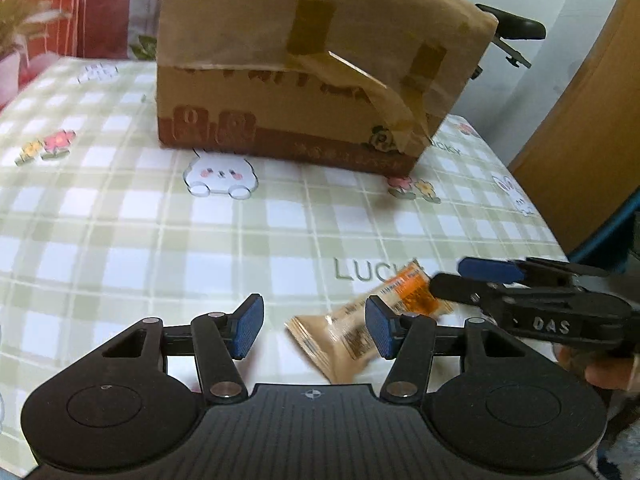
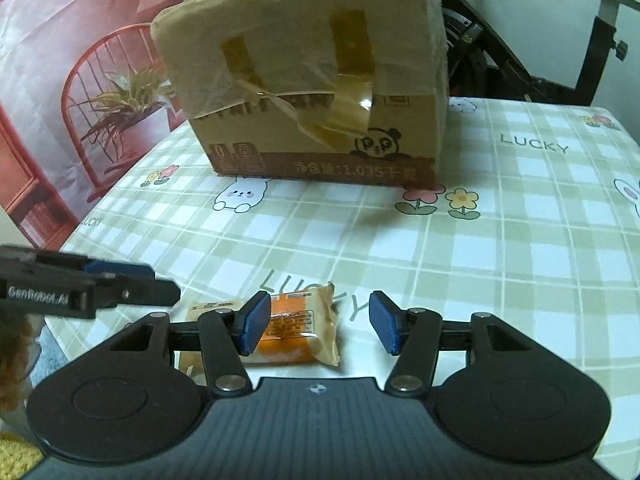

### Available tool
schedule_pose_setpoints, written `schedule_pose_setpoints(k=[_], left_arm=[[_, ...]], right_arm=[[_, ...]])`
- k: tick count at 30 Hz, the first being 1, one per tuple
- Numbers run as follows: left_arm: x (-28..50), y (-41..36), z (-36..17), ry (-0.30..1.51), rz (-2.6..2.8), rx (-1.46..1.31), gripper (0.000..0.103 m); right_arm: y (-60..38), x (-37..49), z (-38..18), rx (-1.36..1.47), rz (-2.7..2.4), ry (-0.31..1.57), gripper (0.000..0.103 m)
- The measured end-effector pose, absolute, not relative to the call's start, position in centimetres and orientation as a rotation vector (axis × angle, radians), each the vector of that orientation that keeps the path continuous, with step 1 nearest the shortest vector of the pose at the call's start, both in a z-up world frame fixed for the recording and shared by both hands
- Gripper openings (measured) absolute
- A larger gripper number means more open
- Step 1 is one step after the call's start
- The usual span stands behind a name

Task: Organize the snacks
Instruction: 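Grasp the orange-labelled bread packet with the right tool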

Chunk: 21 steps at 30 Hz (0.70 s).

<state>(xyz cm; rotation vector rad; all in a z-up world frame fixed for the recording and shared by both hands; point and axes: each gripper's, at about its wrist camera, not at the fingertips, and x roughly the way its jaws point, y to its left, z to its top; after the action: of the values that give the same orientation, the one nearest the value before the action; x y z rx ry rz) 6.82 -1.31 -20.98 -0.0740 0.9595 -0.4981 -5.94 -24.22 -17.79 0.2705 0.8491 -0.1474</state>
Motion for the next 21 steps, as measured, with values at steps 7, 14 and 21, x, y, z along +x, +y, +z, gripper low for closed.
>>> schedule_pose_setpoints(k=[7,14,21], left_arm=[[6.7,-2.4,-22.5,1.031,-0.522,-0.141,0.057],[7.1,-2.3,-23.8,1.066,-0.516,-0.185,0.057],[8.1,-2.1,-24.6,1.089,-0.498,-0.263,0.058]], right_arm=[[-24.3,-4.9,-18.6,0.304,-0.130,0.871,0.056],[-24.8,-4.9,-19.6,0.401,-0.118,0.888,0.047],[-25.2,-5.1,-19.9,0.463,-0.116,0.881,0.044]])
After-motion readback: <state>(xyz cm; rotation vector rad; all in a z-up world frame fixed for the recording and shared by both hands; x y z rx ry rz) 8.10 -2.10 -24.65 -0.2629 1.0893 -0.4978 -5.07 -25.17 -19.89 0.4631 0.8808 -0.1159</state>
